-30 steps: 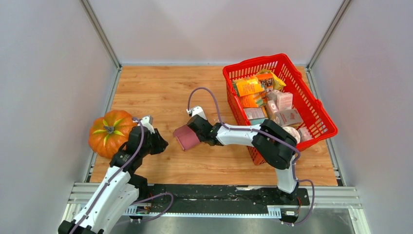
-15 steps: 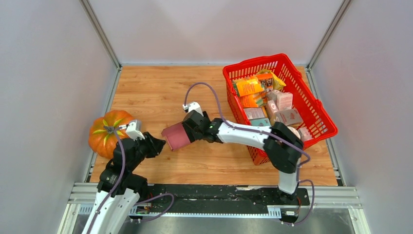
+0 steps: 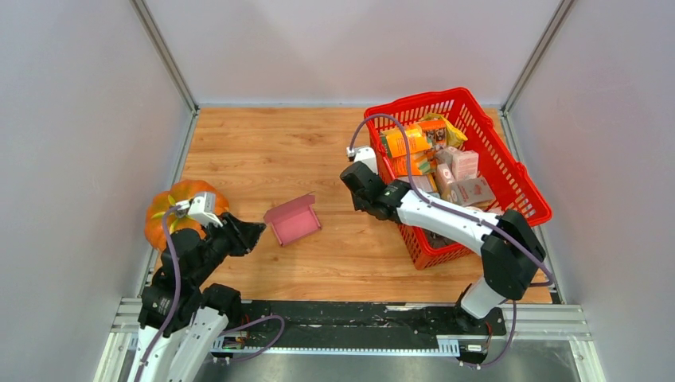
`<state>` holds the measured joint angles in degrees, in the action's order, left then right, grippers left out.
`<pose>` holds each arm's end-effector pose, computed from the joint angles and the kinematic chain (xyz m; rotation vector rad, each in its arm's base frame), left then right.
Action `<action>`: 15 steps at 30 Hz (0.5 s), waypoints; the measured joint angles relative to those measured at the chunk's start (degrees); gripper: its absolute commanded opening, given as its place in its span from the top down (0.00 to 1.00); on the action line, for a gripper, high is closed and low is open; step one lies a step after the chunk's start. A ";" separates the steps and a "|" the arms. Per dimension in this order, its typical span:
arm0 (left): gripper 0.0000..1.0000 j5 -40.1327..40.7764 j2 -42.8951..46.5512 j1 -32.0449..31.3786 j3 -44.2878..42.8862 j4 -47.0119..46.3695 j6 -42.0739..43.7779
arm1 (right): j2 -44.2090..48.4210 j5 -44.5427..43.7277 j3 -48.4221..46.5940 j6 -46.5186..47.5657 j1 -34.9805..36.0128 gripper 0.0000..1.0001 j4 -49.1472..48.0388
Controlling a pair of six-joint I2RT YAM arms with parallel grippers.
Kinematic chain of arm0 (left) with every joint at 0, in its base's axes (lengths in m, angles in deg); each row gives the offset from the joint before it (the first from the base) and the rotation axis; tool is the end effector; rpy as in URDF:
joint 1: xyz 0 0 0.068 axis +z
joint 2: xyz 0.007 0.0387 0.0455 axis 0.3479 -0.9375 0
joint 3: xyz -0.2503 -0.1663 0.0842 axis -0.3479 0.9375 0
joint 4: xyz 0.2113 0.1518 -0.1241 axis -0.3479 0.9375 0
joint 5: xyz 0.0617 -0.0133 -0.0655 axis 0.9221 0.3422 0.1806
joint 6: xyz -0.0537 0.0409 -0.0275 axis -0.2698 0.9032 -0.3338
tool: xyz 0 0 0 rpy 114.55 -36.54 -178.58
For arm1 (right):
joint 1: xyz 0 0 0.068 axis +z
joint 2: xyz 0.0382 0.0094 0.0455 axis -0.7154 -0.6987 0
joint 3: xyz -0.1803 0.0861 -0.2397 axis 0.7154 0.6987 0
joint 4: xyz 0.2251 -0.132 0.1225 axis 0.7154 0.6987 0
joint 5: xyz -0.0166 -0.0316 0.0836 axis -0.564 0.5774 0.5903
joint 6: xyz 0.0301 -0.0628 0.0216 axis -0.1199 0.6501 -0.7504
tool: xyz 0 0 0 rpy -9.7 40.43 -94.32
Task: Fold the paper box
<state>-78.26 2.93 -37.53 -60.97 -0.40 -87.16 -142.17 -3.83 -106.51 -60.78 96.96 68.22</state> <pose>0.0688 -0.0303 0.3180 -0.2259 1.8959 -0.7822 0.2579 0.2799 0.2719 -0.3867 2.3052 0.0904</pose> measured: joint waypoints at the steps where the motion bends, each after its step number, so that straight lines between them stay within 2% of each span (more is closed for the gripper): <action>1: 0.61 -0.20 0.00 0.00 -0.11 0.46 0.00 | -0.74 -1.38 0.26 0.09 -0.68 0.66 0.50; 4: 0.61 -0.85 -0.02 0.00 -0.11 1.20 -0.04 | -2.03 -5.90 1.77 0.17 -2.51 0.64 2.47; 6: 0.61 -1.38 -0.02 0.00 -0.11 1.38 -0.07 | -2.05 -7.54 2.60 0.20 -3.96 0.57 3.21; 11: 0.60 -2.80 -0.48 0.00 -0.11 1.27 -0.07 | -2.21 -5.75 2.78 2.36 -6.38 0.46 3.13; 15: 0.60 -3.67 -1.25 0.02 -0.09 0.68 -0.07 | -7.28 -4.46 -2.95 3.72 -5.97 0.40 3.28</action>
<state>-81.93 1.69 -37.50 -61.06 0.27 -87.23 -149.45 -8.29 -109.46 -57.06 91.00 71.50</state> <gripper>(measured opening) 0.395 0.575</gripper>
